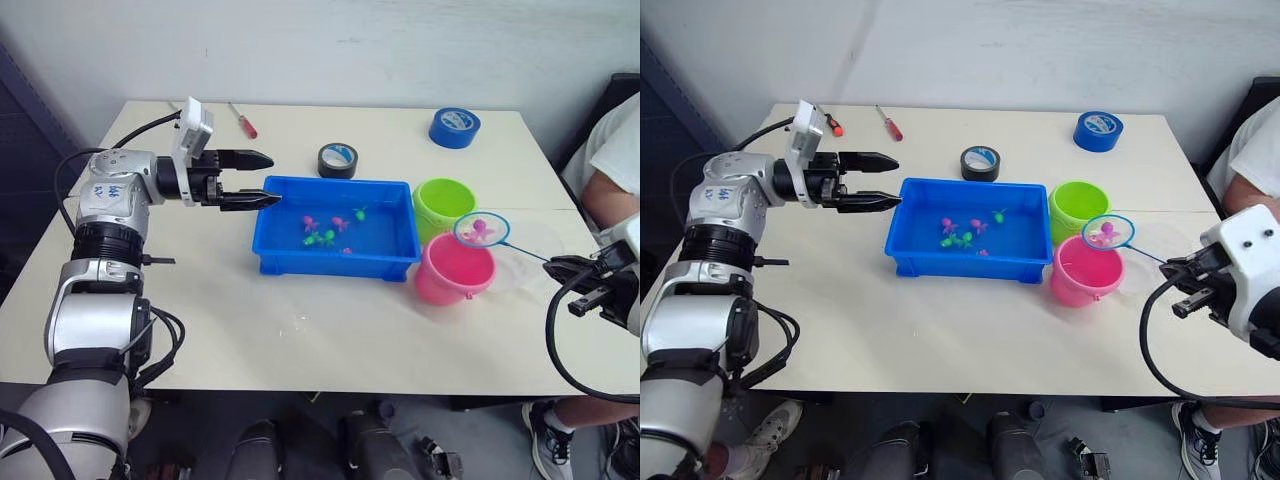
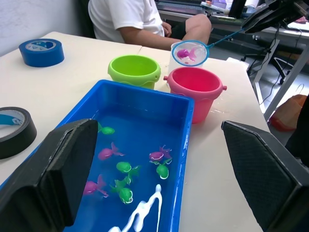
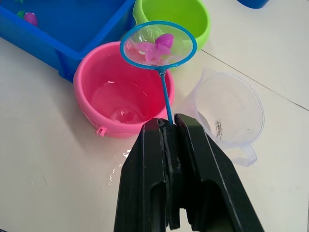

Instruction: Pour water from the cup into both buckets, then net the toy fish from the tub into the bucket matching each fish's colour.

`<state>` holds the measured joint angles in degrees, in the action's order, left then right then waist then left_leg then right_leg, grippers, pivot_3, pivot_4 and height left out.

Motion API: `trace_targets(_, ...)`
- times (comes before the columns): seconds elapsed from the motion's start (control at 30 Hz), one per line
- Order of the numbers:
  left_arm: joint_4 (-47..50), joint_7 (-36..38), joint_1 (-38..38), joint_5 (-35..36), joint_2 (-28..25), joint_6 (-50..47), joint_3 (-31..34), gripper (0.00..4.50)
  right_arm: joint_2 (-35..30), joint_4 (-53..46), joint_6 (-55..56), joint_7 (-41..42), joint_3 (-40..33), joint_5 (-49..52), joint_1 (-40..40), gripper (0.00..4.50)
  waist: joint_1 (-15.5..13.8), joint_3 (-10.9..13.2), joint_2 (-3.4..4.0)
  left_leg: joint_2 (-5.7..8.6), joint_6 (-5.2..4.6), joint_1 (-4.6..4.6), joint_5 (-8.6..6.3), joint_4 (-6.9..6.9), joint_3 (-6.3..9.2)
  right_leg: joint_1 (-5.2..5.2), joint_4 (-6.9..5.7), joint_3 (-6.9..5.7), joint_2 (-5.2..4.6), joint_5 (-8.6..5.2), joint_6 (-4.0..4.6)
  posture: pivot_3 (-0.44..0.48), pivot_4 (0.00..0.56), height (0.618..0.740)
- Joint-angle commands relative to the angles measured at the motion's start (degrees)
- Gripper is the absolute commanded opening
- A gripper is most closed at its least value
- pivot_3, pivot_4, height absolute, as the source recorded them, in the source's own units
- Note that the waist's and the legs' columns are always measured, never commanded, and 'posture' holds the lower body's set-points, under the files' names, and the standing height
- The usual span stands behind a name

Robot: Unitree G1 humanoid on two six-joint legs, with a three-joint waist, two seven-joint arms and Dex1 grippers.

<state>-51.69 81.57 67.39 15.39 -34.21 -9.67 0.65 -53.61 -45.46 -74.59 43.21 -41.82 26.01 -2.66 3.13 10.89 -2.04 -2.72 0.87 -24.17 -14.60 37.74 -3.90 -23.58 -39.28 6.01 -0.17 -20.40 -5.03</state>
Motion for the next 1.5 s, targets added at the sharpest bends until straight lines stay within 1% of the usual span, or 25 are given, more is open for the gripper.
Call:
trace_targets(0.03, -0.8, 1.1, 2.2, -0.6, 0.1, 1.3, 0.5, 4.47, -0.1, -4.0, 0.3, -0.9, -3.0, 0.4, 1.8, 0.0, 0.0, 0.0, 0.0, 0.0, 0.0, 0.0, 0.0, 0.0, 0.0, 0.0, 0.0, 0.0, -0.01, 0.0, 0.0, 0.0, 0.15, 0.734)
trace_targets(0.13, -1.6, 1.2, 2.6, -1.0, 0.5, 1.7, 0.5, 4.47, -3.0, -5.8, 5.5, -0.5, -2.0, -3.4, 8.4, 0.0, -0.2, 0.0, 0.0, 0.0, 0.0, -0.02, 0.0, -0.04, 0.05, 0.01, 0.05, 0.02, 0.0, 0.0, 0.0, 0.0, 0.15, 0.734)
trace_targets(0.3, -3.0, 1.6, 3.3, -1.6, 1.0, 2.5, 0.6, 4.47, -7.6, -7.2, 15.2, -0.8, 1.4, -10.2, 16.3, 0.0, -0.1, 0.0, -0.02, 0.04, 0.0, 0.0, 0.0, 0.0, 0.0, 0.06, 0.1, -0.01, 0.03, 0.03, -0.11, 0.0, 0.15, 0.734)
trace_targets(0.37, -3.2, 1.7, 3.5, -1.8, 1.1, 2.6, 0.6, 4.47, -8.4, -7.2, 17.7, -1.3, 2.4, -12.1, 17.7, 0.0, 0.0, 0.0, -0.02, 0.03, 0.0, 0.0, 0.0, 0.0, -0.01, 0.08, 0.13, -0.01, 0.08, 0.04, -0.13, 0.0, 0.15, 0.734)
trace_targets(0.47, -3.2, 1.9, 3.5, -2.1, 1.4, 2.7, 0.7, 4.47, -10.3, -7.3, 25.7, -2.3, 5.9, -17.6, 19.0, 0.0, 0.0, 0.0, -0.02, 0.02, 0.0, 0.01, 0.0, 0.0, -0.02, 0.07, 0.13, -0.01, 0.15, 0.04, -0.14, 0.0, 0.15, 0.734)
trace_targets(0.63, -3.2, 2.1, 3.3, -2.2, 1.6, 2.9, 0.7, 4.47, -12.0, -7.1, 33.4, -2.2, 8.8, -25.0, 20.8, 0.0, -0.1, 0.0, -0.02, 0.01, 0.01, 0.0, 0.0, 0.0, 0.01, 0.08, 0.15, 0.01, 0.16, 0.04, -0.14, 0.0, 0.15, 0.734)
trace_targets(0.87, -3.2, 2.2, 3.3, -2.2, 1.7, 2.8, 0.9, 4.47, -14.2, -4.4, 46.9, 1.5, 8.7, -38.2, 25.4, 0.0, -0.2, 0.0, -0.02, 0.01, 0.01, 0.0, 0.01, 0.02, -0.01, 0.09, 0.15, -0.01, 0.17, 0.04, -0.14, 0.0, 0.15, 0.734)
trace_targets(0.97, -3.0, 2.2, 3.1, -2.1, 1.8, 2.7, 0.9, 4.47, -12.6, -3.9, 50.1, 2.8, 8.4, -40.5, 25.7, 0.0, -0.2, 0.0, -0.02, 0.02, 0.03, 0.01, 0.01, 0.03, -0.01, 0.09, 0.14, -0.01, 0.33, 0.04, -0.14, 0.0, 0.15, 0.734)
trace_targets(1.1, -2.7, 2.2, 2.8, -2.0, 1.8, 2.5, 0.9, 4.47, -10.0, -3.9, 51.4, 4.6, 8.2, -40.7, 24.9, 0.0, -0.2, 0.0, -0.02, -0.02, 0.06, 0.02, 0.03, 0.07, 0.0, 0.1, 0.12, 0.02, 0.44, 0.04, -0.14, 0.0, 0.15, 0.734)
trace_targets(1.17, -2.4, 2.3, 2.5, -1.9, 1.6, 2.3, 1.0, 4.47, -8.9, -4.3, 50.0, 5.1, 8.1, -39.4, 22.7, 0.0, -0.1, 0.0, -0.02, -0.02, 0.07, 0.03, 0.04, 0.1, -0.02, 0.1, 0.07, 0.02, 0.44, 0.04, -0.14, 0.0, 0.15, 0.734)
trace_targets(1.23, -2.1, 2.4, 2.2, -1.9, 1.0, 1.9, 1.1, 4.47, -8.6, -4.9, 46.4, 6.2, 7.4, -35.8, 18.2, 0.0, 0.0, 0.0, -0.02, -0.04, 0.08, 0.03, 0.04, 0.16, -0.03, 0.1, 0.02, 0.02, 0.45, 0.04, -0.14, 0.0, 0.15, 0.734)
trace_targets(1.37, -0.7, 2.7, 1.5, -1.7, -0.8, 0.5, 1.6, 4.47, -10.5, -4.1, 40.5, 9.4, 7.0, -29.7, 8.6, 0.0, 0.2, 0.0, -0.01, -0.08, 0.09, 0.11, 0.05, 0.22, -0.08, 0.09, -0.16, 0.07, 0.44, 0.05, -0.13, 0.0, 0.15, 0.734)
trace_targets(1.43, 0.6, 2.6, 0.5, -1.6, -1.9, -0.3, 1.8, 4.47, -10.8, -2.9, 37.2, 9.3, 9.3, -25.9, 2.7, 0.0, 0.3, 0.0, -0.01, -0.1, 0.11, 0.12, 0.06, 0.21, -0.04, 0.1, -0.18, 0.07, 0.41, 0.04, -0.11, 0.0, 0.15, 0.734)
trace_targets(1.5, 1.7, 2.3, -0.7, -1.8, -3.4, -0.6, 1.9, 4.47, -10.1, -1.0, 34.4, 8.0, 14.1, -22.6, -3.4, 0.0, 0.4, 0.0, -0.01, -0.17, 0.13, 0.14, 0.05, 0.21, -0.06, 0.08, -0.2, 0.11, 0.33, 0.04, -0.1, 0.0, 0.15, 0.734)
